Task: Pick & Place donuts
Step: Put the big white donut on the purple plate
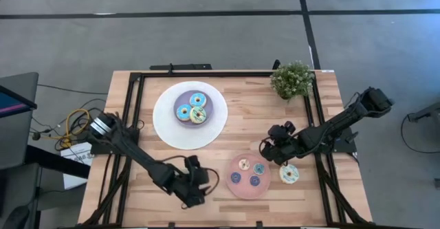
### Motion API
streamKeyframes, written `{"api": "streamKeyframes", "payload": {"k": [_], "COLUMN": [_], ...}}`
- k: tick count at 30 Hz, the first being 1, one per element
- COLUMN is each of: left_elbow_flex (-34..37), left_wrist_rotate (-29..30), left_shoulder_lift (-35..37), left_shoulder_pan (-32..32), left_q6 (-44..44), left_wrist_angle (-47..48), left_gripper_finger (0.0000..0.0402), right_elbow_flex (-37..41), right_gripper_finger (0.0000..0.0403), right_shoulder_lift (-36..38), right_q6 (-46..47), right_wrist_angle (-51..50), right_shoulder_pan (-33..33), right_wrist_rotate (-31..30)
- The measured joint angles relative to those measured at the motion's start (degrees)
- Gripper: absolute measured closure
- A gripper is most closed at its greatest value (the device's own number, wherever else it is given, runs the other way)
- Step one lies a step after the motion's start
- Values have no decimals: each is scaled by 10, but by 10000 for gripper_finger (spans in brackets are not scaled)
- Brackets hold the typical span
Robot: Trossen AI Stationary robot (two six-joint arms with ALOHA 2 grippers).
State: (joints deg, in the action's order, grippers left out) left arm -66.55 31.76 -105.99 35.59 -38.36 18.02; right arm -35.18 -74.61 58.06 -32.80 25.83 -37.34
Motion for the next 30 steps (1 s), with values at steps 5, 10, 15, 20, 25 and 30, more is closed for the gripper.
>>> {"api": "streamKeyframes", "payload": {"k": [5, 10, 15, 20, 25, 30], "left_elbow_flex": [59, 95, 122, 150, 158, 158], "left_wrist_rotate": [4, 1, -20, -21, -107, -197], "left_shoulder_lift": [42, 78, 112, 150, 166, 166], "left_shoulder_pan": [-10, -17, -26, -51, -94, -111], "left_q6": [-5, 23, 53, 91, 139, 191], "left_wrist_angle": [12, 15, 21, -1, -50, -100], "left_gripper_finger": [93, 93, 93, 93, 93, 93], "right_elbow_flex": [0, 0, 0, 0, 0, 0], "right_gripper_finger": [147, 147, 147, 147, 147, 147], "right_shoulder_lift": [0, 0, 0, 0, 0, 0], "right_q6": [0, 0, 0, 0, 0, 0], "right_wrist_angle": [15, 42, 80, 118, 150, 170], "right_shoulder_pan": [-1, -1, -1, -1, -11, -25], "right_wrist_rotate": [0, 0, 0, -2, -2, -1]}}
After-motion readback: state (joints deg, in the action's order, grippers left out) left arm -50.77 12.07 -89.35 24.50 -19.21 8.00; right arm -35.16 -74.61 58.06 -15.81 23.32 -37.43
